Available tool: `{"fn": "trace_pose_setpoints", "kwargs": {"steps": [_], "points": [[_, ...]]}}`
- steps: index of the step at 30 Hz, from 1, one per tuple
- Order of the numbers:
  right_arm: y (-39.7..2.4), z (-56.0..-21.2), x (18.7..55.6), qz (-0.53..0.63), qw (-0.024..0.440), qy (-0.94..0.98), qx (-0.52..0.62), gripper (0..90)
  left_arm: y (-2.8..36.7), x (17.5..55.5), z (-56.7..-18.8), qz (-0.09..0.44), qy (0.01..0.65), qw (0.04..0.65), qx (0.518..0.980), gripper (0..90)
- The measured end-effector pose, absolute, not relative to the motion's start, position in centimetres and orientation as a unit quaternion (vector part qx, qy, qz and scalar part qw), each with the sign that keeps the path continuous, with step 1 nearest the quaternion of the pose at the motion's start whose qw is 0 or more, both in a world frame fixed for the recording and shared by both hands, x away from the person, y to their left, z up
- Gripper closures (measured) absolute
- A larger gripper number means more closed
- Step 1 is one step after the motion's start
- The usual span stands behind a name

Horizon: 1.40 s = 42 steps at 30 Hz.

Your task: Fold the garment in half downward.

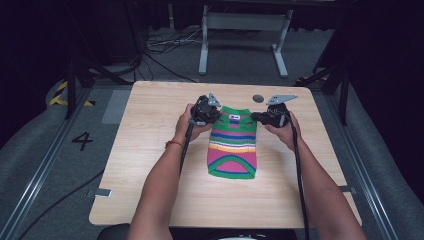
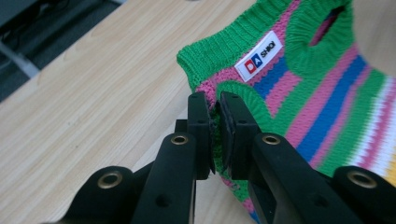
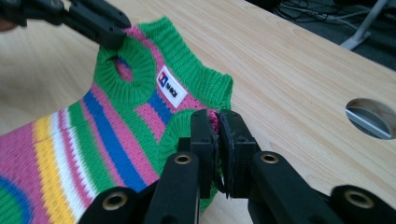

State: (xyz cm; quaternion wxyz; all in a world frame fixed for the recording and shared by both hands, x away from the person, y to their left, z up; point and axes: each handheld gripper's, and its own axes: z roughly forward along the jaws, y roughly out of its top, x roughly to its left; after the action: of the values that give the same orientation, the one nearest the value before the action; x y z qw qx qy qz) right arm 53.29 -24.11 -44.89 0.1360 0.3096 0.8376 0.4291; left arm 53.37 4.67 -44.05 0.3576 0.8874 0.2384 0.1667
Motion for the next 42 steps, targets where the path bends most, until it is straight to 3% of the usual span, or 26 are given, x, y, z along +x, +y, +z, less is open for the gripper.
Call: {"fn": "trace_pose_setpoints", "kwargs": {"steps": [7,18,42], "points": [[-24.0,-43.2,50.2,0.445,0.131,0.850,0.251,84.6,5.4,50.7,-42.6,0.166,0.176,0.370,0.897,83.1],[-23.2,-42.3,46.5,0.442,0.131,0.866,0.195,84.3,7.1,46.7,-42.5,0.172,0.148,0.388,0.893,83.1],[-23.7,-45.5,38.3,0.400,0.072,0.908,0.102,80.3,8.1,37.9,-46.0,0.132,0.065,0.324,0.934,79.0]]}}
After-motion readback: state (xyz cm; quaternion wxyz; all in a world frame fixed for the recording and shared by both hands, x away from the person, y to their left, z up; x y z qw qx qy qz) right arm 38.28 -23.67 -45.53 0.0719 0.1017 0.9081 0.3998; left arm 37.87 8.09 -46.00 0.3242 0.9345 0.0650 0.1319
